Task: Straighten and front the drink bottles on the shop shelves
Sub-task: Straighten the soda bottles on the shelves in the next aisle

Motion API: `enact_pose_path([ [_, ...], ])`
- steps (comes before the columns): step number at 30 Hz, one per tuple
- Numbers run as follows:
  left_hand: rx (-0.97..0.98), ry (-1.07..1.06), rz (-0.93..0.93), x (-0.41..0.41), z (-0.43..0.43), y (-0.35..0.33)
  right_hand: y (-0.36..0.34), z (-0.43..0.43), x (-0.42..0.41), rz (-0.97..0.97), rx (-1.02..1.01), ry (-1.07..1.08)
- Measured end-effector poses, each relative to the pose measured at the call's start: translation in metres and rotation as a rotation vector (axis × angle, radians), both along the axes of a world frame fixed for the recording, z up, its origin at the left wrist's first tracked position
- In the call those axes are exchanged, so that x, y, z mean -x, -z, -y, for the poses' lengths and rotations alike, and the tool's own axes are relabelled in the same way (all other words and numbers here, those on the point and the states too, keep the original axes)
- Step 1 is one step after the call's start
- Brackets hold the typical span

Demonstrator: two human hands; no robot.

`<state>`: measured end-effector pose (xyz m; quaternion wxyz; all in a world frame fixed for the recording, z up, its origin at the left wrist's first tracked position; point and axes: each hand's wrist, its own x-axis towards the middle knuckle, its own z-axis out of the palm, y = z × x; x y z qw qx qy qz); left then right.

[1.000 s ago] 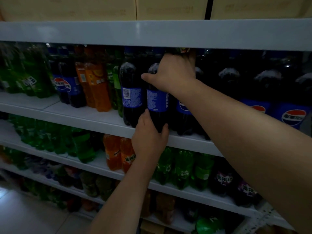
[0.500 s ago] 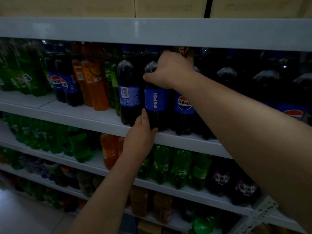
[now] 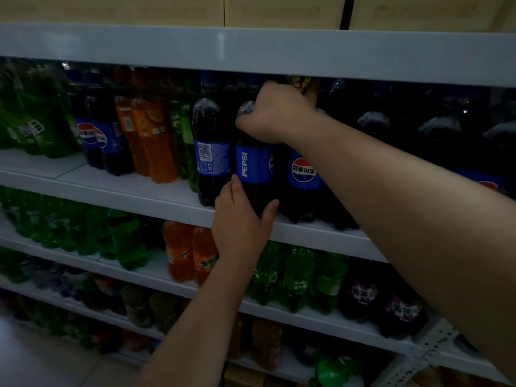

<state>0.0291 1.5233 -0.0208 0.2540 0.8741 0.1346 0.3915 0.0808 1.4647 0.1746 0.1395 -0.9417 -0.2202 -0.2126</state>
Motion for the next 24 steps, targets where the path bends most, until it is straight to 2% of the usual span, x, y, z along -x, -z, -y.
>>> enact_pose_path([
  [5,0.007,0.006,0.003,-0.001,-0.004,0.005,-0.004,0.002,0.000,-0.030,0.052,-0.007],
  [11,0.051,0.159,0.000,-0.001,-0.013,0.008,0.000,0.001,0.002,0.028,-0.045,0.017],
  [14,0.003,0.261,-0.040,0.001,-0.028,0.005,0.001,0.002,0.003,0.042,-0.082,-0.002],
  [16,-0.069,0.312,-0.093,0.001,-0.039,0.002,0.002,0.000,0.004,0.059,-0.019,0.030],
  [18,-0.174,0.301,-0.134,0.004,-0.044,-0.001,0.001,-0.001,0.003,0.037,0.032,0.058],
  [20,-0.257,0.252,-0.082,0.011,-0.040,0.003,0.000,0.000,-0.001,0.023,0.037,0.071],
  [22,-0.252,0.182,0.021,0.016,-0.031,0.013,-0.001,0.002,-0.003,0.044,0.051,0.095],
  [24,-0.155,0.113,0.056,0.015,-0.020,0.014,0.001,0.003,-0.004,0.114,0.070,0.110],
])
